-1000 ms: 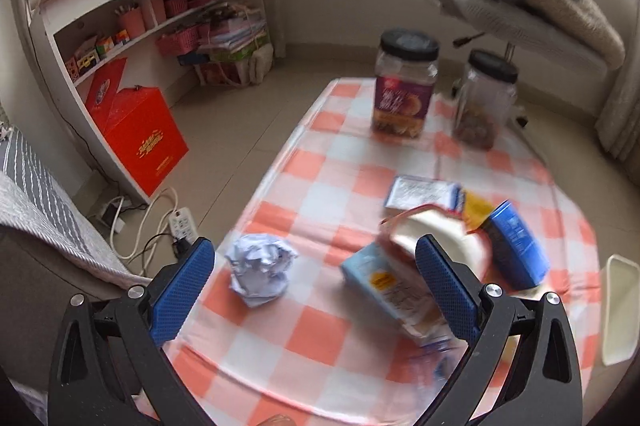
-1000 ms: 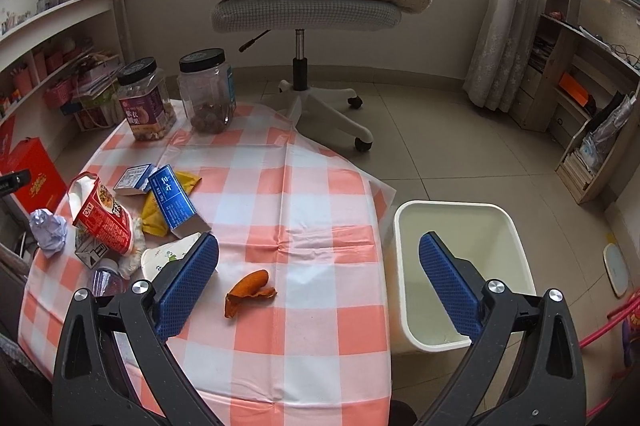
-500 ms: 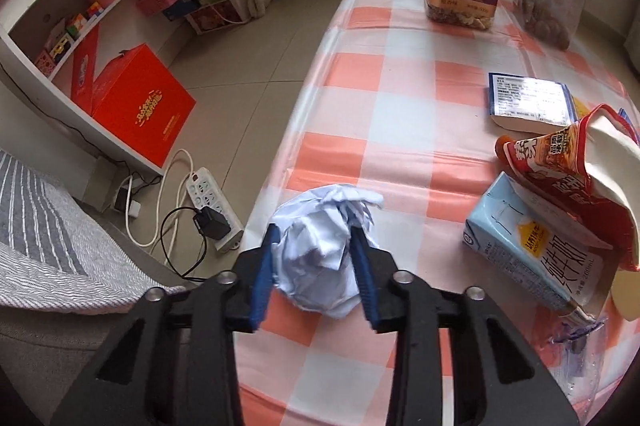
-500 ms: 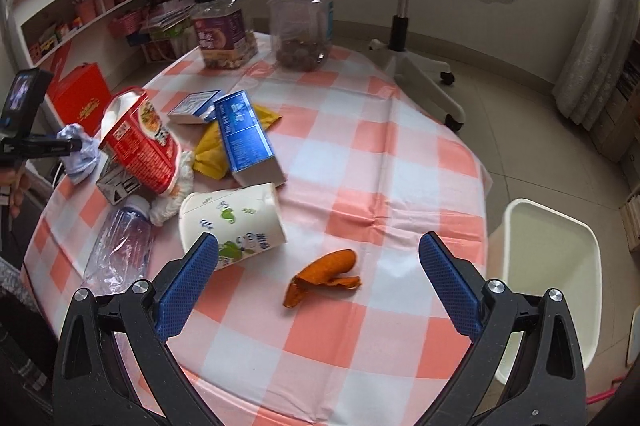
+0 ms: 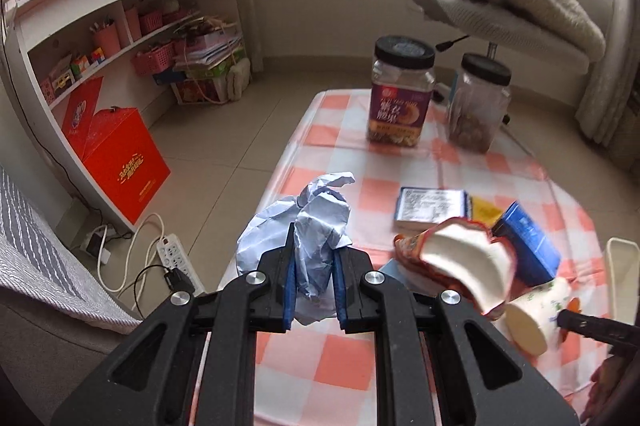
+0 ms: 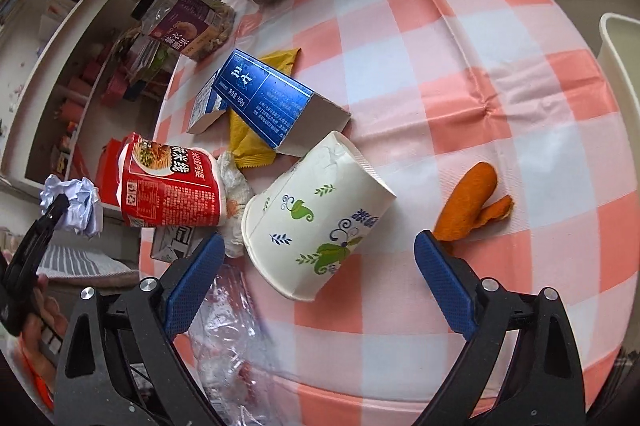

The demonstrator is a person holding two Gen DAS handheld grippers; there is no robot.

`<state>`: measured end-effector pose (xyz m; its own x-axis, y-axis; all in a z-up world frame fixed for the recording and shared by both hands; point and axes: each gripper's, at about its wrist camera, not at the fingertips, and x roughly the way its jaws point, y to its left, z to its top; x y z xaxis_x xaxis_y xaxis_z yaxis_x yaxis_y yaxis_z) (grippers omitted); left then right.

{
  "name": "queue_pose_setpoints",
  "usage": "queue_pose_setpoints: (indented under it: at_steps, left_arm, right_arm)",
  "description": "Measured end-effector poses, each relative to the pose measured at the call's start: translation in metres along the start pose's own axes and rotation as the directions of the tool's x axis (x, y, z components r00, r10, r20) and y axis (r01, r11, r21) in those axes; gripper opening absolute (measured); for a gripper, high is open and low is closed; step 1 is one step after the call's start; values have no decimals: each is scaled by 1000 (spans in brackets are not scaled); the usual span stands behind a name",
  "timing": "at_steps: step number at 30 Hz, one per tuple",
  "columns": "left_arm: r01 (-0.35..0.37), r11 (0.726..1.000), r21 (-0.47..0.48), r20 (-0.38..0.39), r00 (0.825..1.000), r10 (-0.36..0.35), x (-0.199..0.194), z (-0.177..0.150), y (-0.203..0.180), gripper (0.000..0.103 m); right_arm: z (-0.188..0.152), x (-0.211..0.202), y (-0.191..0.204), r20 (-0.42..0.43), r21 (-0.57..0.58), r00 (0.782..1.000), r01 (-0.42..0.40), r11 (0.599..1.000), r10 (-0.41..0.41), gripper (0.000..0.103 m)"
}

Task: Collect trash
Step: 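Grasp the crumpled paper ball with the left tool while the right tool grasps the white paper cup, then open the right tool over the white bin while the left tool releases the paper ball there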

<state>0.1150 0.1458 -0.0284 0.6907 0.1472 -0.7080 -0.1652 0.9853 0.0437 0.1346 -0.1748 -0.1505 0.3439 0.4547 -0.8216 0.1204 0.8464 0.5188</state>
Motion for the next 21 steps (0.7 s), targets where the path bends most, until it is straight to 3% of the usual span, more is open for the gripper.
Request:
queue_pose_setpoints:
  at_steps: [5,6,8,11,21]
  left_arm:
    - [85,996,-14,34,996,-84,-13,3,-19,15]
    - [99,995,-16,29,995,-99,-12,3,-23,15]
    - [125,992,-19,15,992,-124,-10,1,-29,15]
    - [157,987,-22,0,988,-157,-7,-3,-39,15]
    - [227,974,-4,15,974,-227,-16,-10,-69,15]
  right_arm:
    - [3,29,-4,-56,71,998,-5,997,9,84]
    - [3,29,-3,-35,73,999,-11,997,13,83]
    - [5,28,0,-29,56,999,-26,998,28,51]
    - [4,24,0,-17,29,1000,-17,999,18,41]
    - [6,-36,9,143,-131,990,9,991,10,34]
